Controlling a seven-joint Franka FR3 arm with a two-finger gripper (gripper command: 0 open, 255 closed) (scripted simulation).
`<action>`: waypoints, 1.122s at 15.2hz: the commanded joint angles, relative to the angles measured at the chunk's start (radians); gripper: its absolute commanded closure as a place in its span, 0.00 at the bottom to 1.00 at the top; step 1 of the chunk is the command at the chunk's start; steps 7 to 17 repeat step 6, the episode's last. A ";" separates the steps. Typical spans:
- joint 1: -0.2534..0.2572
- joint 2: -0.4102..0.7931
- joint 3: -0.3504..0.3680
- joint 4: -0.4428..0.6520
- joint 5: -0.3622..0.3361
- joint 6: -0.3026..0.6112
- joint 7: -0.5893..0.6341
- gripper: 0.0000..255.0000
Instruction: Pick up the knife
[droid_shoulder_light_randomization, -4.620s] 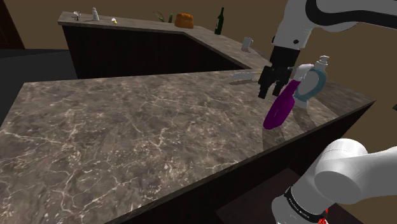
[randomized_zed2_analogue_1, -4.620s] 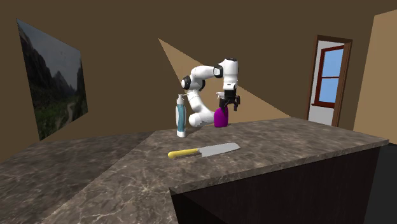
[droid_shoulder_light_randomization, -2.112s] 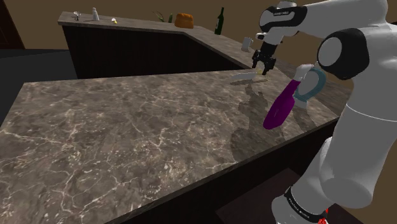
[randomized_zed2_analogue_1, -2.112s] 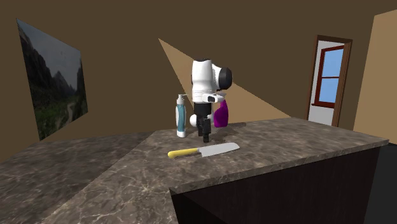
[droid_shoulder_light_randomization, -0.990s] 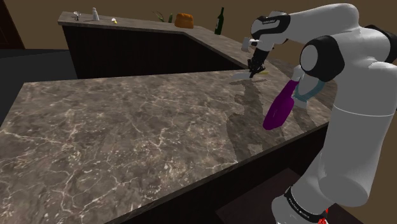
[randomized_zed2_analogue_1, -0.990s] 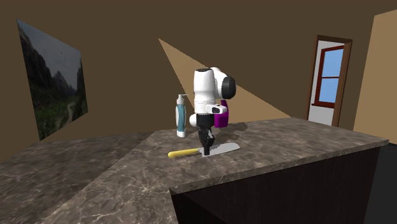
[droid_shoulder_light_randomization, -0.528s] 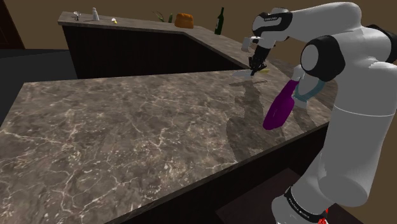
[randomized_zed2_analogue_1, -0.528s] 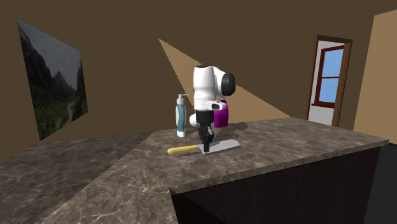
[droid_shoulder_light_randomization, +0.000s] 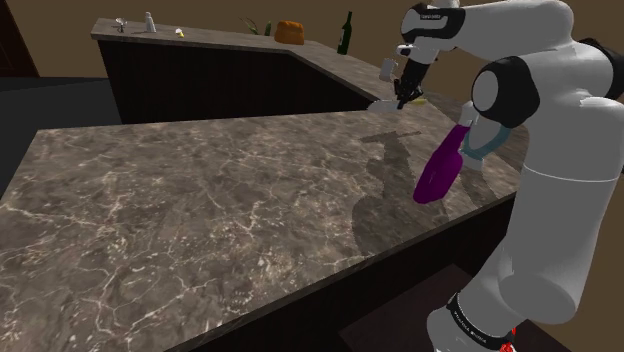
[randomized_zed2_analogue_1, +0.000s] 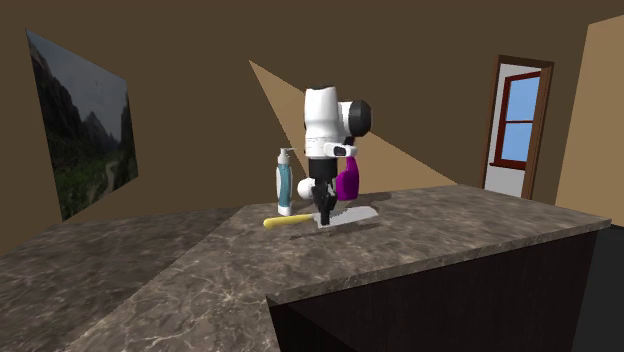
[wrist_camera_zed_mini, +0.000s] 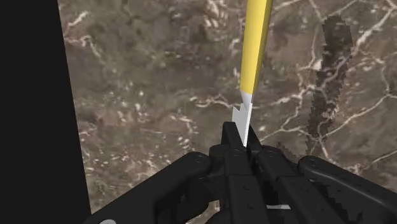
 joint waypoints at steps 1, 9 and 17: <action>-0.008 0.009 0.000 0.034 0.000 -0.032 0.003 1.00; -0.025 0.019 0.003 0.091 0.006 -0.080 0.004 1.00; -0.025 0.019 0.003 0.091 0.006 -0.080 0.004 1.00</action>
